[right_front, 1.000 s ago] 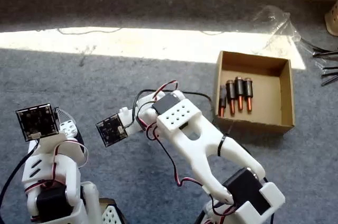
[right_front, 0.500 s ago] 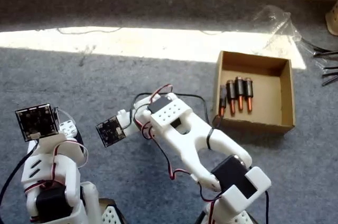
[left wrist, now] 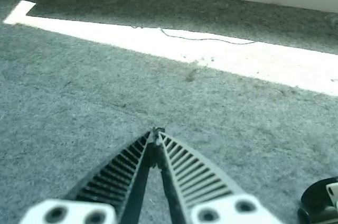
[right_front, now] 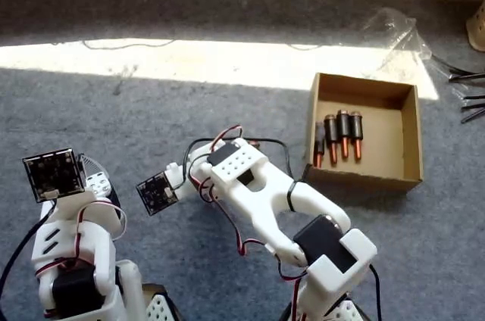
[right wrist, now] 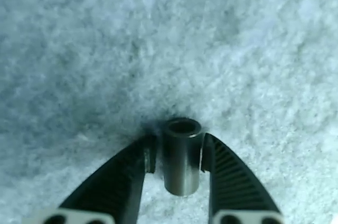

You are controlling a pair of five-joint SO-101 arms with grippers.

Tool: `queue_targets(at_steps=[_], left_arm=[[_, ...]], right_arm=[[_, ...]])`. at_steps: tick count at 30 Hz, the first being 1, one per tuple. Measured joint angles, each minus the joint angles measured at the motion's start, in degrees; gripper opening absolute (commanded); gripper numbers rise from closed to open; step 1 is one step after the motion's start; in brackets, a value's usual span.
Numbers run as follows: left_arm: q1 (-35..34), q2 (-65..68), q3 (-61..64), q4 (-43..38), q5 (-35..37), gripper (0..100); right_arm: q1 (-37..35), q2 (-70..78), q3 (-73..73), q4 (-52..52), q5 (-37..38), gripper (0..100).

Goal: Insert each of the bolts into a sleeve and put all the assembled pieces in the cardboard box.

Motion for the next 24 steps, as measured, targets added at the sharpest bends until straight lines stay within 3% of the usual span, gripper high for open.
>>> queue_targets(at_steps=[5, 11, 15, 24], left_arm=[[0.00, 0.00, 0.00, 0.00, 0.00, 2], [0.00, 0.00, 0.00, 0.00, 0.00, 2], [0.00, 0.00, 0.00, 0.00, 0.00, 2], [0.00, 0.00, 0.00, 0.00, 0.00, 2]], right_arm=[[0.00, 0.00, 0.00, -0.18, 0.00, 11.1], [0.00, 0.18, 0.00, -0.26, 0.00, 0.4], [0.09, 0.18, -0.09, -0.70, -0.97, 0.5], [1.23, 0.18, -0.09, -0.88, -24.70, 0.5]])
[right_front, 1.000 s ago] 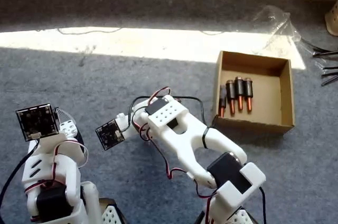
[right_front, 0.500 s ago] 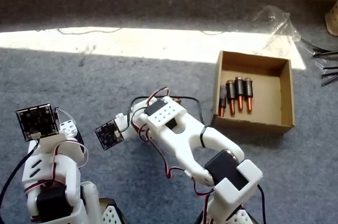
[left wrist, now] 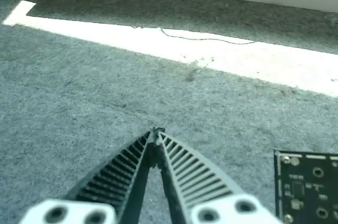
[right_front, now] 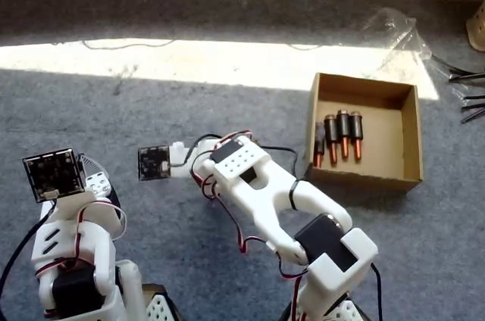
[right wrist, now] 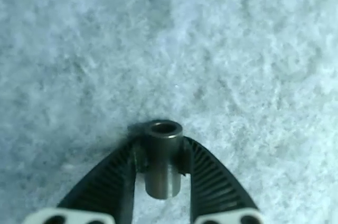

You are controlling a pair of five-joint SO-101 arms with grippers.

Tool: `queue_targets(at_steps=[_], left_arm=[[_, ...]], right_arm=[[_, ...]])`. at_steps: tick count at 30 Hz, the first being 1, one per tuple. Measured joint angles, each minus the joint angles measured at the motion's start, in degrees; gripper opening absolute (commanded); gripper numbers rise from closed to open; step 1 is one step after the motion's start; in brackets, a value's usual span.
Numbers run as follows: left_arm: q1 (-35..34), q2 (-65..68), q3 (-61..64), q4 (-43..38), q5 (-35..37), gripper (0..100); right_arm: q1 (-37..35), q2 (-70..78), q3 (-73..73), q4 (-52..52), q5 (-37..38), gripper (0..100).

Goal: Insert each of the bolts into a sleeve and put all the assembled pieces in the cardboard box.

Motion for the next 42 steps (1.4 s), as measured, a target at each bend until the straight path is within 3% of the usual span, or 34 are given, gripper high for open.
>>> queue_targets(at_steps=[11, 15, 21, 29, 35, 42], left_arm=[[0.00, 0.00, 0.00, 0.00, 0.00, 2], [0.00, 0.00, 0.00, 0.00, 0.00, 2], [0.00, 0.00, 0.00, 0.00, 0.00, 2], [0.00, 0.00, 0.00, 0.00, 0.00, 2], [0.00, 0.00, 0.00, 0.00, 0.00, 2], [0.00, 0.00, 0.00, -0.09, 0.00, 2]], right_arm=[[7.38, 0.09, 0.09, -0.35, -38.68, 0.5], [10.46, 0.09, -1.05, 3.43, -47.30, 0.5], [11.69, 0.26, -5.01, 15.74, -49.14, 0.5], [11.69, 0.62, -5.45, 16.26, -49.49, 0.8], [11.69, 0.62, -5.45, 16.70, -49.49, 10.9], [11.69, 0.62, -5.45, 16.97, -49.49, 10.8]])
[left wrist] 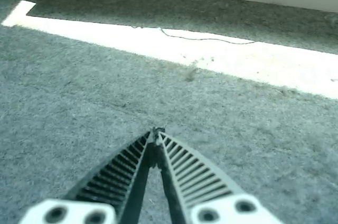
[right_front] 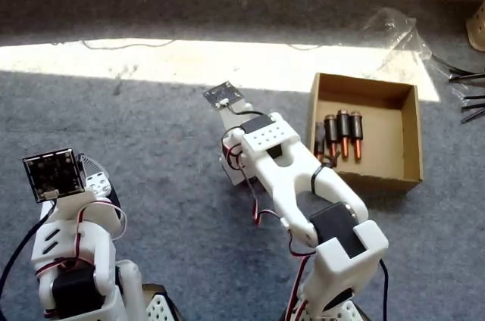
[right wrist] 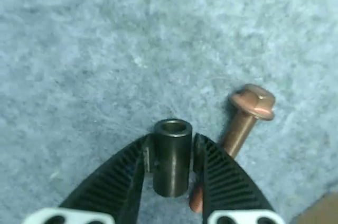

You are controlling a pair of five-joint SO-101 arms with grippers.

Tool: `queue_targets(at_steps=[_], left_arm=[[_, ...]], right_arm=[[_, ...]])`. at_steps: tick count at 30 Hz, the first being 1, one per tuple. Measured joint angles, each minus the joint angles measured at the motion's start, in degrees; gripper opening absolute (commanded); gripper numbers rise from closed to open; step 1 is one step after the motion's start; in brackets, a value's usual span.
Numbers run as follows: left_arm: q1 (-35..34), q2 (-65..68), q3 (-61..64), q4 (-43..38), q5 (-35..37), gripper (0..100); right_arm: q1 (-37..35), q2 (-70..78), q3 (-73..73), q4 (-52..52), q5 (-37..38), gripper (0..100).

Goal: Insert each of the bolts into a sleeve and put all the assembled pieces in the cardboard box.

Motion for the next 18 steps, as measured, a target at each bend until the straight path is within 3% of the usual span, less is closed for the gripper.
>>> queue_targets(at_steps=[7, 12, 18], left_arm=[[0.00, 0.00, 0.00, 0.00, 0.00, 2], [0.00, 0.00, 0.00, 0.00, 0.00, 2], [0.00, 0.00, 0.00, 0.00, 0.00, 2]], right_arm=[[0.00, 0.00, 0.00, 1.76, 0.00, 10.6], [0.09, 0.00, -0.09, 2.20, 0.00, 0.0], [0.26, 0.00, -0.09, 2.20, 0.00, 0.4]])
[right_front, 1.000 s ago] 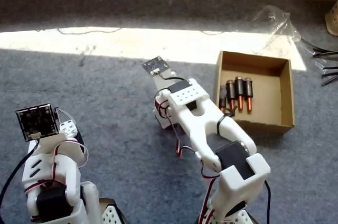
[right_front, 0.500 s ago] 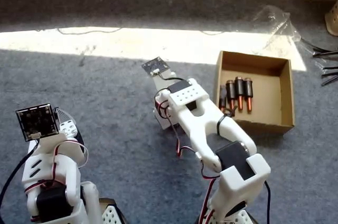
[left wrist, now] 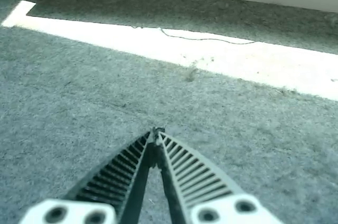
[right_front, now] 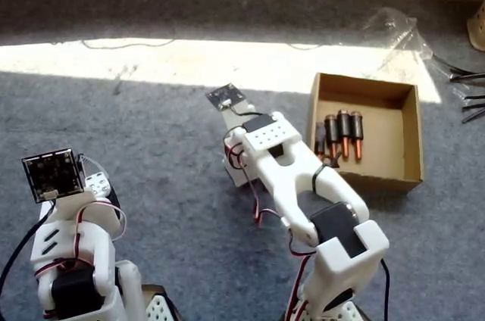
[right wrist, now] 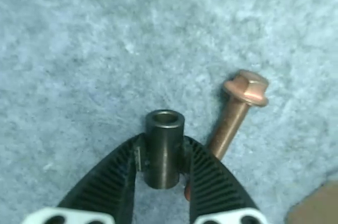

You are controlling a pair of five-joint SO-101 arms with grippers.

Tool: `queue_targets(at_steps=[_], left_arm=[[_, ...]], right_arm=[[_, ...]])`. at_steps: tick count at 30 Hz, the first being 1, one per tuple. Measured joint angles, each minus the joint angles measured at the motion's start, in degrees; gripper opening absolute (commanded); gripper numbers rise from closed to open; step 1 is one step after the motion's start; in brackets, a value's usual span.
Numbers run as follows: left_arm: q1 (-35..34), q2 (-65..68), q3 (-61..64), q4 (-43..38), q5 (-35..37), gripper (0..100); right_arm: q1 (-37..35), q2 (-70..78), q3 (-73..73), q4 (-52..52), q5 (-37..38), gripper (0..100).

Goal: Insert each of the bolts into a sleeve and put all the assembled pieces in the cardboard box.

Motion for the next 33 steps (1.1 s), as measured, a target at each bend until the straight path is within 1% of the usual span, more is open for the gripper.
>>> queue_targets(at_steps=[5, 9, 13, 20, 27, 33], left_arm=[[0.00, 0.00, 0.00, 0.00, 0.00, 2], [0.00, 0.00, 0.00, 0.00, 0.00, 2], [0.00, 0.00, 0.00, 0.00, 0.00, 2], [0.00, 0.00, 0.00, 0.00, 0.00, 2], [0.00, 0.00, 0.00, 0.00, 0.00, 2], [0.00, 0.00, 0.00, -0.35, -0.09, 1]], right_arm=[[0.00, 0.09, -1.85, 2.99, 0.00, 0.4], [0.00, -0.88, -8.18, 8.53, 0.00, 0.4], [0.00, -5.98, -13.98, 13.19, 0.00, 0.4], [0.00, -20.48, -16.79, 20.66, 0.00, 0.4], [0.18, -40.35, -16.44, 24.44, 0.00, 0.4], [0.18, -56.09, -5.98, 24.88, 0.00, 0.4]])
